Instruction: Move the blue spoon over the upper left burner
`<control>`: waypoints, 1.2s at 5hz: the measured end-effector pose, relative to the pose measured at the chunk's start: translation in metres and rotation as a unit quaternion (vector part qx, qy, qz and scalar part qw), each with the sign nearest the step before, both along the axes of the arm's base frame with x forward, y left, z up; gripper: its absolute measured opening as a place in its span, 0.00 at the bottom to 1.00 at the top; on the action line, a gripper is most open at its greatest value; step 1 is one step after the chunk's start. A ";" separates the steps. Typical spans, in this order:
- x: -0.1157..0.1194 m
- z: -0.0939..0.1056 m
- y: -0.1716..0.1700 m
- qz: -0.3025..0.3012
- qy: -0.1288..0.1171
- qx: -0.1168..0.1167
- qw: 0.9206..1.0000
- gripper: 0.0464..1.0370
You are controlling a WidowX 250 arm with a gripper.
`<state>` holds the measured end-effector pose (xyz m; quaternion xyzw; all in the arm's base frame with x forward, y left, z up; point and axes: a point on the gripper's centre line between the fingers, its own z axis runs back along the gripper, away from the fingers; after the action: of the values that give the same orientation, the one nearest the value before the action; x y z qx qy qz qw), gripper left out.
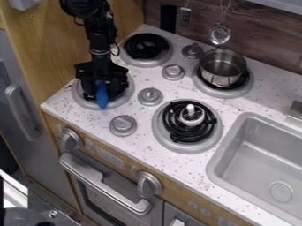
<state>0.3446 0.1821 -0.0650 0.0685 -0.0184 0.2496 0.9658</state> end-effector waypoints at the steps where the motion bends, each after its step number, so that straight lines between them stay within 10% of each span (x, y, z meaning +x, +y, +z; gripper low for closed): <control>1: 0.000 0.001 -0.003 -0.017 0.015 0.011 1.000 0.39; 3: 0.017 0.005 -0.016 -0.049 0.001 0.031 0.998 0.36; 4: 0.064 0.037 -0.026 -0.070 -0.049 0.052 0.995 0.36; 6: 0.120 0.036 -0.016 -0.067 -0.105 0.084 0.989 0.36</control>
<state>0.4649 0.1663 -0.0291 0.1215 -0.1454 0.1878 0.9637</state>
